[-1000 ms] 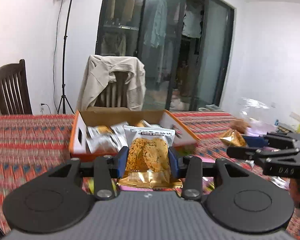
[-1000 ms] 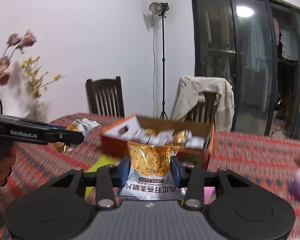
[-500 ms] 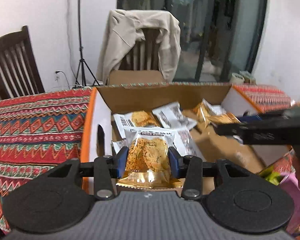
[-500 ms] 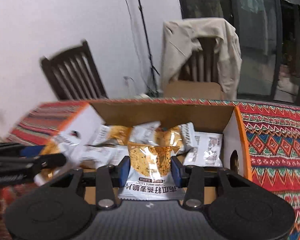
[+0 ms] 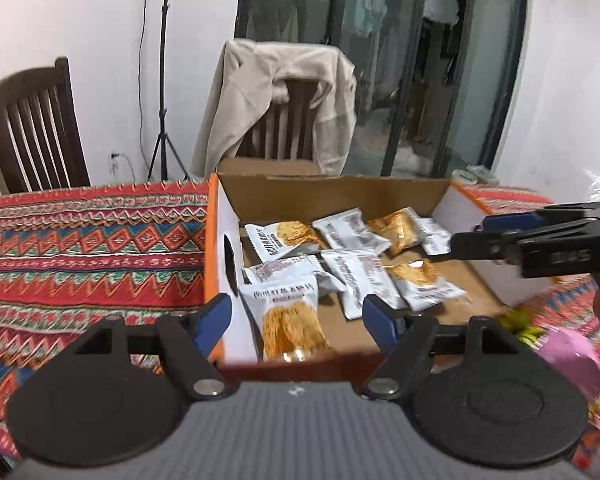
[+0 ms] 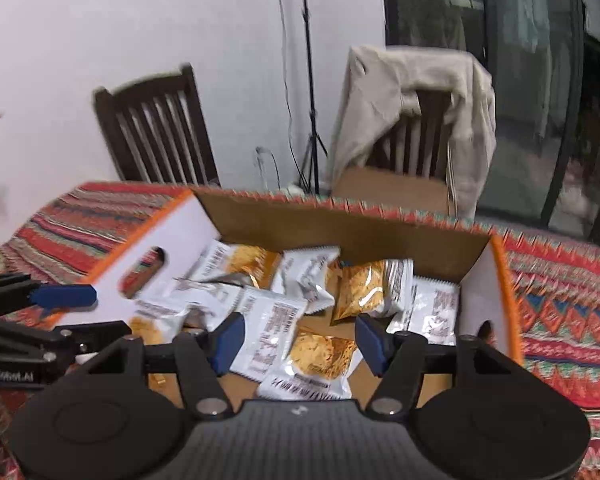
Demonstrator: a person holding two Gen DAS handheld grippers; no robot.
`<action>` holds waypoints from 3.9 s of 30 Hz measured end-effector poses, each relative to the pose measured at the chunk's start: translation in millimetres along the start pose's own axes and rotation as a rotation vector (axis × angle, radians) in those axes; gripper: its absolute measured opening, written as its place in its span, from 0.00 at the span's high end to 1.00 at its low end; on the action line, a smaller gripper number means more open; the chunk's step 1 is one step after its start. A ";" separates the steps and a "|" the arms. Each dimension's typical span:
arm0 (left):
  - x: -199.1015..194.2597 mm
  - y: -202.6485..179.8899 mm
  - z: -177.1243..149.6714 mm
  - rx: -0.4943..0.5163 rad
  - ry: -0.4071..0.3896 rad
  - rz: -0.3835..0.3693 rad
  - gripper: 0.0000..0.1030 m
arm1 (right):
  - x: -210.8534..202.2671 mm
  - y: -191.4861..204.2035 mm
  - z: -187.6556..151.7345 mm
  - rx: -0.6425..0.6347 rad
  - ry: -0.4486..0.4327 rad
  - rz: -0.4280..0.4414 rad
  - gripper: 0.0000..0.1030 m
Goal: Organize snacks
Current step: 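Withdraw both tools from the box back toward the snack pile, then grasp a pink packet with the left tool while the right tool grasps a white packet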
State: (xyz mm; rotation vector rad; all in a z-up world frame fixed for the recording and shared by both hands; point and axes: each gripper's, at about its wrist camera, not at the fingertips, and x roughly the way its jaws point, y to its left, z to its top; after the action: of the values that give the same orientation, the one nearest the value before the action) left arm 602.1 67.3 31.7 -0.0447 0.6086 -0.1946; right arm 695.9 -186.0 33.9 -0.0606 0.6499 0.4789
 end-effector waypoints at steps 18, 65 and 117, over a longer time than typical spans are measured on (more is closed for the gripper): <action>-185.3 -40.9 -109.5 -0.002 -0.150 0.003 0.20 | -223.3 64.5 -144.8 -0.068 -0.244 0.011 0.20; -104.0 -97.2 -112.6 0.028 -0.035 0.009 0.35 | -238.0 58.7 -208.3 -0.036 -0.280 0.023 0.16; -224.5 -74.8 -162.5 -0.114 -0.114 -0.040 0.39 | -228.3 87.2 -150.5 -0.147 -0.233 0.032 0.87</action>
State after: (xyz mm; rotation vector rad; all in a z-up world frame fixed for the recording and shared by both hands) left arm 316.3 40.2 32.4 -0.1769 0.5049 -0.1948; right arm 413.7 -232.3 57.7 -0.1315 0.3872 0.5546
